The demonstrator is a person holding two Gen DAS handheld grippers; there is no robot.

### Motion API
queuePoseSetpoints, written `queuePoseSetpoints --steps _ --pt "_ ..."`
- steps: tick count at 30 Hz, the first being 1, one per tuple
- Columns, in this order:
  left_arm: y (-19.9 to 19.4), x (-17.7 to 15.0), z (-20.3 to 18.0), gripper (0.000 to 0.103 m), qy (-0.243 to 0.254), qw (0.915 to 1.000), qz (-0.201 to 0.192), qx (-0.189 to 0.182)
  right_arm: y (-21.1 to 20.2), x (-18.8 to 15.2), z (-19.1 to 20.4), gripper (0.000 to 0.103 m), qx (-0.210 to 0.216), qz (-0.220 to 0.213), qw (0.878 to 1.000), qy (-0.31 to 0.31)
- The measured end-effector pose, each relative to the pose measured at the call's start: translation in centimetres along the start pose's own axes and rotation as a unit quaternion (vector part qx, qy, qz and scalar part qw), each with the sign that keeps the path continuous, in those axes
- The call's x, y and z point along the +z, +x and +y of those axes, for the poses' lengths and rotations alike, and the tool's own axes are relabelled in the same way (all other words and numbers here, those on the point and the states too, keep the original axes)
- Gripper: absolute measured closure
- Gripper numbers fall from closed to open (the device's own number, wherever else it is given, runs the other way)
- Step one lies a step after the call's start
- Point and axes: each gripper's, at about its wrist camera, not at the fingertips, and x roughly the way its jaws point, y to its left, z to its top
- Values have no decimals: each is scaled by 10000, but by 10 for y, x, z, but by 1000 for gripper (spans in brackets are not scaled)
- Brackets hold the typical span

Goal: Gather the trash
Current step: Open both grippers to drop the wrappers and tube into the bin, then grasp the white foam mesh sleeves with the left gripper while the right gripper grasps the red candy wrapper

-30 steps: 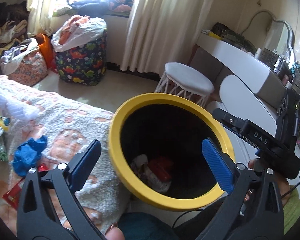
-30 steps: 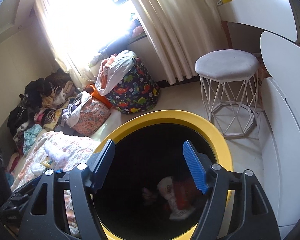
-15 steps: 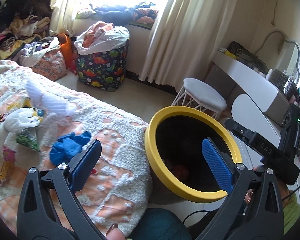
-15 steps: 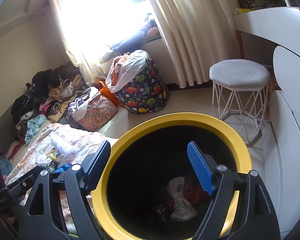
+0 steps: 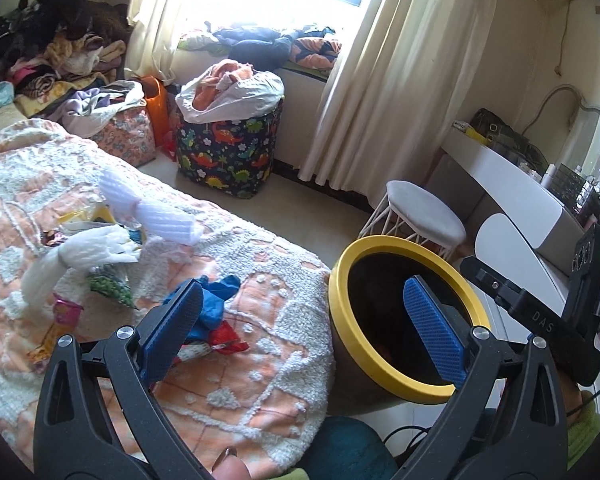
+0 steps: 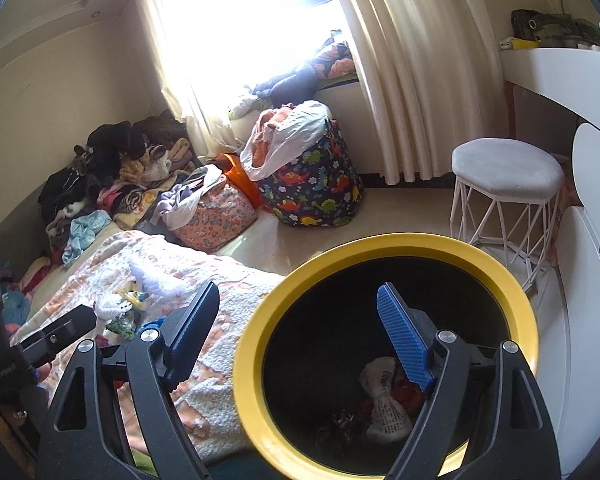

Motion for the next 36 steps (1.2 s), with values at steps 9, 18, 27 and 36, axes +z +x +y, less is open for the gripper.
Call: queuePoseSetpoints --steps 9,18,27,36 --pt "-14 1 24 11 -178 9997 -123 115 -2 -3 27 22 175 0 9997 -197" --pt "-26 3 47 11 -329 9986 -268 328 -1 -11 53 19 283 76 9989 -370" --pt "-38 4 87 11 -623 9956 -398 576 6 -23 89 17 424 253 9971 -587" --pt "-50 4 124 11 -988 9901 -533 841 18 -39 125 16 577 565 9937 -782"
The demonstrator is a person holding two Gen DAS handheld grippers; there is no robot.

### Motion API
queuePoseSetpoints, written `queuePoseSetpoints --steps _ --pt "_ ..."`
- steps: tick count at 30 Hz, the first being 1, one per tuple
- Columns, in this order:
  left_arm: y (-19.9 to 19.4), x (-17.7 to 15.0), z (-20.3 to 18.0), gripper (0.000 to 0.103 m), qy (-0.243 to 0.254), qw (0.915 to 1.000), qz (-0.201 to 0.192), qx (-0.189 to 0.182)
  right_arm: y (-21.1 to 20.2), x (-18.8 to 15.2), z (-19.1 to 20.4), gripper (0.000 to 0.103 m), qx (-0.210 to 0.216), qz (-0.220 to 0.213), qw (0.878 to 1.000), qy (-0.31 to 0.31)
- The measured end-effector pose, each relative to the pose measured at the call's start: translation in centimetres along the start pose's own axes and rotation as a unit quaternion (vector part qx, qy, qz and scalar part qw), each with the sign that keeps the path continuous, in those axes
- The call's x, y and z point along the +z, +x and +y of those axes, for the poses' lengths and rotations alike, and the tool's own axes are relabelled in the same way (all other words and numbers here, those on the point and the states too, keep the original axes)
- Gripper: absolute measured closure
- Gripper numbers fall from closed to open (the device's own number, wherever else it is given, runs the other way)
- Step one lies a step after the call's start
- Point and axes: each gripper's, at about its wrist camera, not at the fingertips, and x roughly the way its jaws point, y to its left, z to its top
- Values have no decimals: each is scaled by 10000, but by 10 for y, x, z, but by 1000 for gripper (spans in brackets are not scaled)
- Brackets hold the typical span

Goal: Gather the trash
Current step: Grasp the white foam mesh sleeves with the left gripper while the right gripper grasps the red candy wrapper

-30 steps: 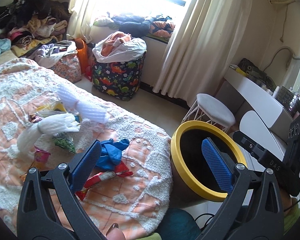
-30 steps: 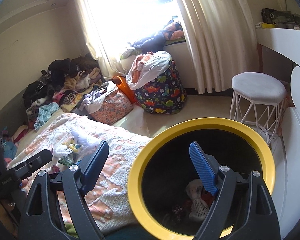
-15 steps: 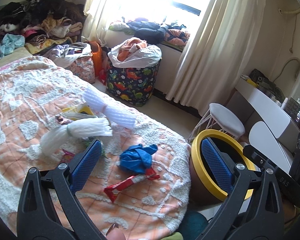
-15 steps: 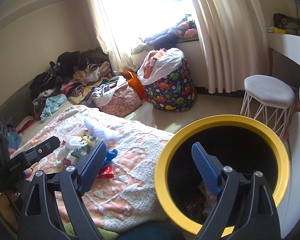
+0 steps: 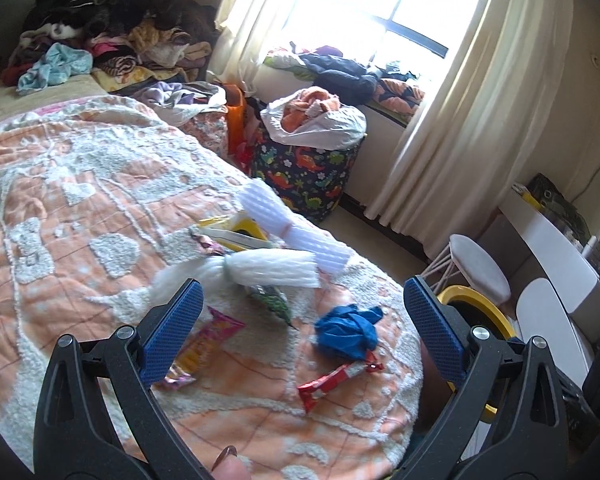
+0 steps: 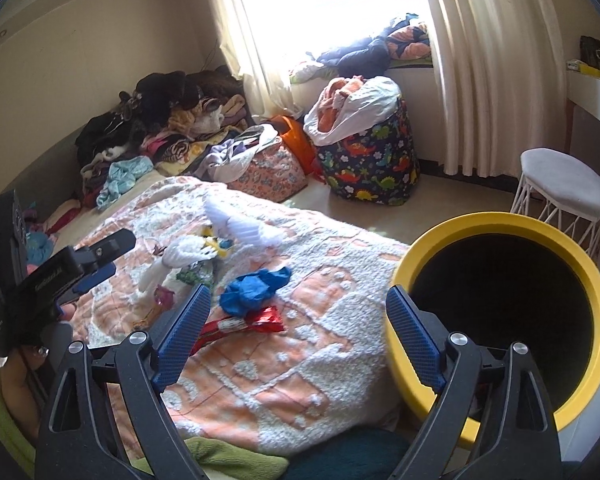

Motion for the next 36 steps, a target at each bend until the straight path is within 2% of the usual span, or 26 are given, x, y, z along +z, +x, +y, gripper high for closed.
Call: queuePoseSetpoints --steps 8,18,23,28,35,36 --pt "0 7 37 11 -177 9993 -9 339 29 -8 39 16 96 440 9989 -154" --pt "24 7 65 11 -197 9971 461 580 66 -15 58 16 -115 890 9960 -21" --pt "37 5 68 15 -128 9959 676 588 82 -18 56 16 -82 1099 9937 199" --pt "48 7 69 22 193 9937 841 719 99 -20 61 16 -28 1305 9912 215" --pt "64 6 70 34 483 9905 1204 466 119 -23 69 16 11 1529 9880 214" --pt "66 6 70 36 488 9903 1226 431 122 -23 67 19 -4 1574 9872 264"
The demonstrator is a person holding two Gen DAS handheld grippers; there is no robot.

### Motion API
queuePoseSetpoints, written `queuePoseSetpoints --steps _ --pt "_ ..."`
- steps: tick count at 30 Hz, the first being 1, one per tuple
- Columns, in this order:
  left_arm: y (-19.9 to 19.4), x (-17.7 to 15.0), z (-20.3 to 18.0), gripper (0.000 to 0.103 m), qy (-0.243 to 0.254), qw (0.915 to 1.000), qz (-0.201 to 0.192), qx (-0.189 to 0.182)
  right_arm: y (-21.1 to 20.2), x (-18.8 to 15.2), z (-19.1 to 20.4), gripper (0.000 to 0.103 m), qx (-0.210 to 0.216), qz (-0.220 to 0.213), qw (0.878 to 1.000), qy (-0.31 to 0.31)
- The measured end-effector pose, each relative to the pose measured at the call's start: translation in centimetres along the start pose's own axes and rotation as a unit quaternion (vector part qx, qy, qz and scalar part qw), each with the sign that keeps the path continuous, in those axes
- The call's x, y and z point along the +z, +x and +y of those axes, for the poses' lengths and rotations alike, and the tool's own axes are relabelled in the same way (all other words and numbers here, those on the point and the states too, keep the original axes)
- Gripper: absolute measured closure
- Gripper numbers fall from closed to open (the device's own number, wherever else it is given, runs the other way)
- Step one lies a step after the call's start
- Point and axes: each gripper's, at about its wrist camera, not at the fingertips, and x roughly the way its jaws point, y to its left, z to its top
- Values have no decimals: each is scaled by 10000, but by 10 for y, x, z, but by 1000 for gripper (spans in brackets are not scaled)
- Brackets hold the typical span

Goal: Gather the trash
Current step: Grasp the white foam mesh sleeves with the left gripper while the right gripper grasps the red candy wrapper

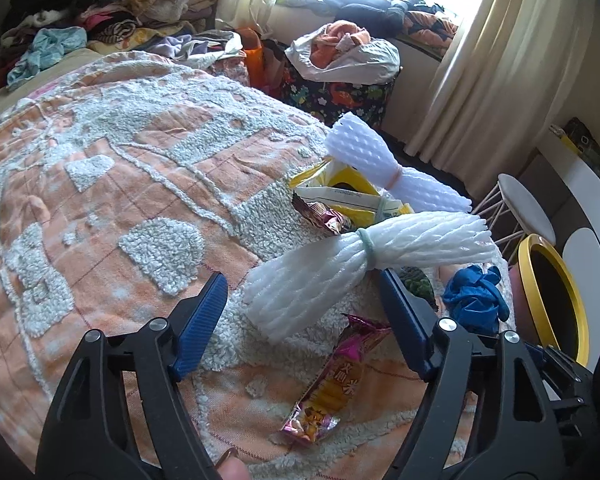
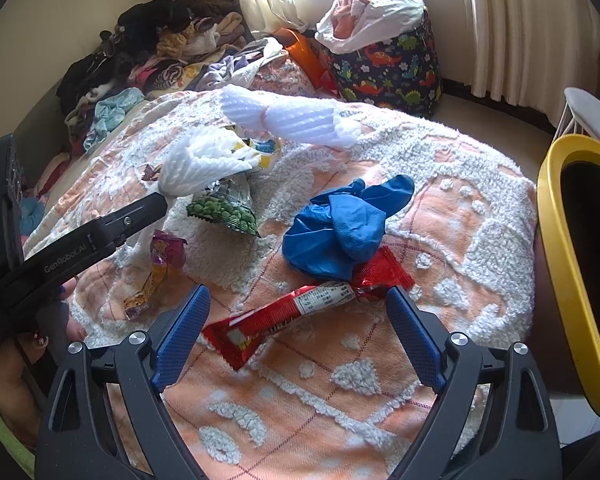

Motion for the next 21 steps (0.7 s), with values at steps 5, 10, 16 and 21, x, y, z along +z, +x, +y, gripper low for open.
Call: queuePoseSetpoints --steps 5,10,16,21 --pt "4 -1 -5 52 102 9999 71 -41 6 -3 -15 45 143 160 9992 326" --pt "5 -6 -13 58 218 9997 130 -39 -1 -8 -31 71 361 166 9975 581" --pt "1 -8 -23 77 356 9993 129 -40 -11 -16 -37 81 580 236 9966 529" --pt "-6 -11 -35 91 491 9987 79 -145 -21 -22 -39 86 761 248 9957 466"
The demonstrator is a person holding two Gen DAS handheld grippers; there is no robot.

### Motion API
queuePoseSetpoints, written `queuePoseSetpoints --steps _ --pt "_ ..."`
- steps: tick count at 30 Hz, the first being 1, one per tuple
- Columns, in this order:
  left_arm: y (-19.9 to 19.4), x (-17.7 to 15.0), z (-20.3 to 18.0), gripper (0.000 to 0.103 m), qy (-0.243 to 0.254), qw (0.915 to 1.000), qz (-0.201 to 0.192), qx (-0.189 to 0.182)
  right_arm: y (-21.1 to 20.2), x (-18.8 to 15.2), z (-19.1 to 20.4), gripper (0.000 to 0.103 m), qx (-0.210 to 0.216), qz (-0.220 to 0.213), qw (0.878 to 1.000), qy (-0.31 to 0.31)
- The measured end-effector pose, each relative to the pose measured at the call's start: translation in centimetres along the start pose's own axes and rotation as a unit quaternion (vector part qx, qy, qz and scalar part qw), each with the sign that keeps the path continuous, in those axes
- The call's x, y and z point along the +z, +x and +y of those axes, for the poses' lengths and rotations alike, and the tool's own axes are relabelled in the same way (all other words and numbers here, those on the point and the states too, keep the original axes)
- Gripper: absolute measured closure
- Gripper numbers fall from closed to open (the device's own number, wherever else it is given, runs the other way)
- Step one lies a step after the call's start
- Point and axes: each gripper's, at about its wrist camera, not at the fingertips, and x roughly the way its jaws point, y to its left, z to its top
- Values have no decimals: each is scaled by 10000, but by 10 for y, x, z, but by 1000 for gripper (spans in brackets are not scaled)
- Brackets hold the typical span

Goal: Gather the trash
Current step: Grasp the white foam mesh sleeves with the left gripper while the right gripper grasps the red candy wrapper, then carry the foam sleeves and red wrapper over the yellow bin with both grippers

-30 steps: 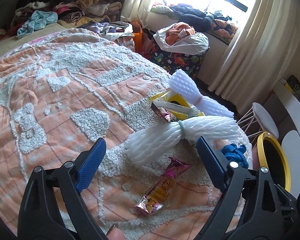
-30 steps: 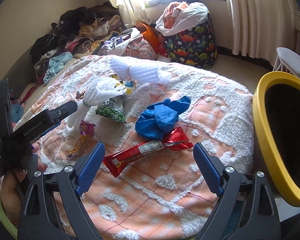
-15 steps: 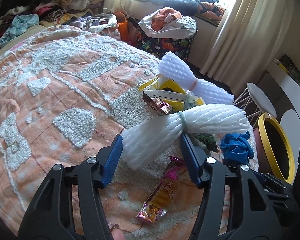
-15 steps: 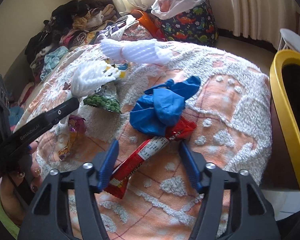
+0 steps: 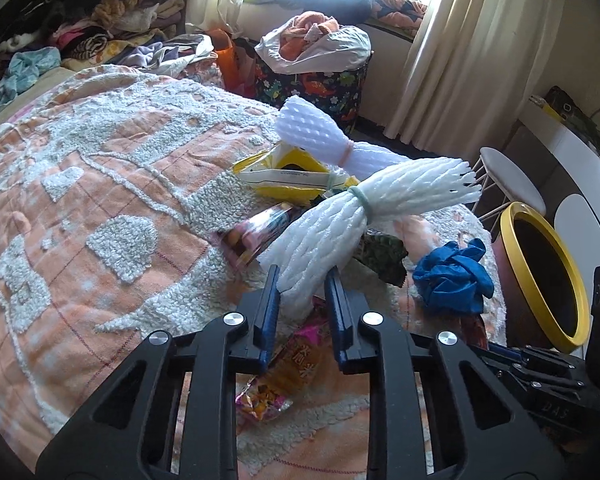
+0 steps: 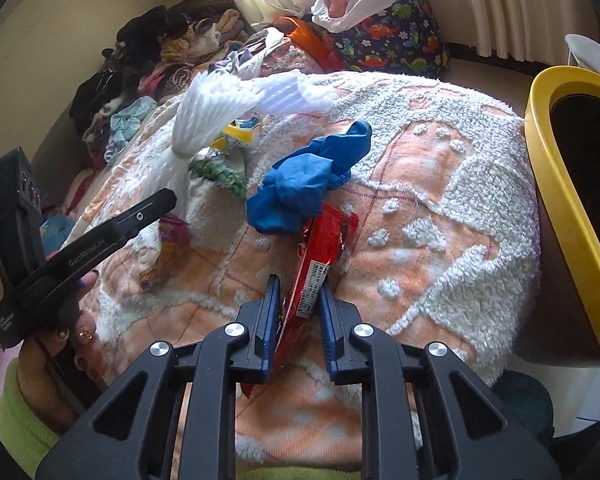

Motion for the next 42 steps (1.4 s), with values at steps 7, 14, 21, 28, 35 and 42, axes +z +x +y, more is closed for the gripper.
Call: queuePoseSetpoints --steps 7,14,21,28,35,42 --pt "-12 1 -5 95 -247 9989 -138 -373 -17 -7 -2 88 119 -94 9999 -58" --pt "-25 5 -11 96 -434 9967 -306 -615 -36 -4 -3 89 185 -332 9992 -138" --pt "-36 8 -25 96 -395 9952 -434 -780 -58 3 -4 89 229 -678 9973 -190" --pt "-41 8 -44 96 -287 9938 -455 -970 -79 10 -9 89 229 -1005 9945 -201" --pt "-41 6 -67 96 -96 9930 -418 -1099 -96 15 -23 89 169 -1257 9919 -112" --pt "-40 4 -85 96 91 9925 -387 -1155 -113 18 -44 89 125 -1476 9889 78"
